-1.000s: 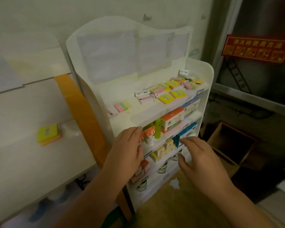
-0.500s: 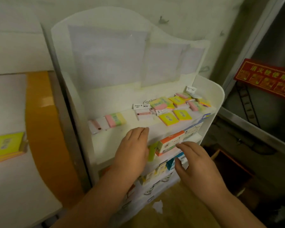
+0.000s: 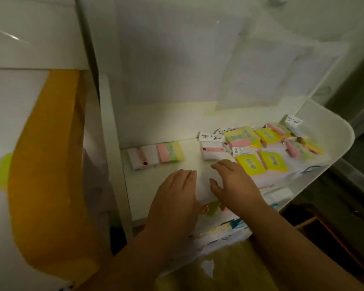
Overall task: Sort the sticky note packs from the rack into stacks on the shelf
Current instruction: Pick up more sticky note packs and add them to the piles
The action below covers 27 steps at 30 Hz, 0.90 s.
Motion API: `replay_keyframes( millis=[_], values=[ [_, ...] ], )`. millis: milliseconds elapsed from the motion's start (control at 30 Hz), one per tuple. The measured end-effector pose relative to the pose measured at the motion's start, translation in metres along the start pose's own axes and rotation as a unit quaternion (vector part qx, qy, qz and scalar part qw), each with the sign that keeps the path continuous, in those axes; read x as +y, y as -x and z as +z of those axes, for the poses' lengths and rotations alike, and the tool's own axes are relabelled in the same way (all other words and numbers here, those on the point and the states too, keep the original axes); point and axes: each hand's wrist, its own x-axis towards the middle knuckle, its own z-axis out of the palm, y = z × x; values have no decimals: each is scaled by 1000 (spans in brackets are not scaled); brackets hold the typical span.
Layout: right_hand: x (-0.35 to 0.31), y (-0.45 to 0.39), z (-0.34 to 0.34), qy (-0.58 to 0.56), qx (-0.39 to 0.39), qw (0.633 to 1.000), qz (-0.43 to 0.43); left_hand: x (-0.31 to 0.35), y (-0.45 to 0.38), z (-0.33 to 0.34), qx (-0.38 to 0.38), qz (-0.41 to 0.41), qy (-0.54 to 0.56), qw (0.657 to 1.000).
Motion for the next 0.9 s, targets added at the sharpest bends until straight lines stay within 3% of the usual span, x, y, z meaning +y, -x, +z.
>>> replay_keyframes(
  millis=[267,400,567,700,800,900],
  values=[
    [-40,-107,23,41,-167,971,-168,-10,0,5,11,-59,-59,996],
    [-45,-137,38,48,-193,960,-197,-11,-3,7,5,-119,-69,990],
    [-37,-144,49,76,-126,949,-277,-9,-7,11,19,-169,-91,981],
    [-14,-140,47,-22,-25,957,-289,-10,-18,11,5,-186,-132,974],
    [10,-122,29,-99,72,952,-282,-18,-34,11,-37,-196,-175,964],
    [36,-100,7,-127,114,948,-270,-28,-56,12,-107,-220,-213,946]
  ],
)
